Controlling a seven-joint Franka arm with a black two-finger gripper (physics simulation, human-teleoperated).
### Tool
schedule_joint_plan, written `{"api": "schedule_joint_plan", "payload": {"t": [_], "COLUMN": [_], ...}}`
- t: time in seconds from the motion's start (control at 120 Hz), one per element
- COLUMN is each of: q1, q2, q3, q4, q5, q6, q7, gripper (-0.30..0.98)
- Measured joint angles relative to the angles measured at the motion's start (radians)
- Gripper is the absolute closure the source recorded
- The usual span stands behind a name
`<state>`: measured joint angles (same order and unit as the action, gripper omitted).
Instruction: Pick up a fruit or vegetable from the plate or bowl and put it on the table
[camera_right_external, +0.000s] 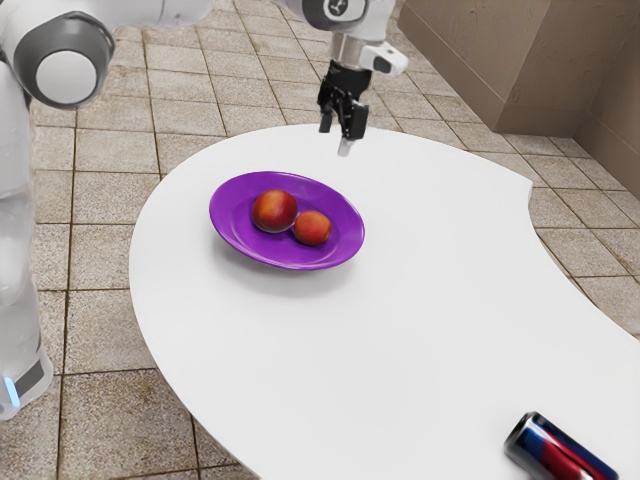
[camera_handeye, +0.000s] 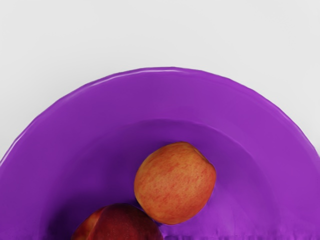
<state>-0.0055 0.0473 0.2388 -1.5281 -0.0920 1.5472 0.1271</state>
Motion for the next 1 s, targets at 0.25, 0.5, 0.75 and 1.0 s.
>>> {"api": "schedule_joint_plan", "payload": {"t": [0.25,0.5,0.75,1.0], "q1": [-0.04,-0.006,-0.012,0.001], "q2": [-0.088,-0.098,-0.093,-0.101], "q3": [-0.044,-0.106,-0.101,-0.102], "q4": [-0.101,-0.077,-0.099,-0.178], "q5": [0.028,0.063,0.066,0.075], "q6": [0.011,-0.022,0.022,0.067], "q7": [-0.02,-0.063,-0.054,0.005], "gripper": [0.0,0.0,0.0,0.0]}}
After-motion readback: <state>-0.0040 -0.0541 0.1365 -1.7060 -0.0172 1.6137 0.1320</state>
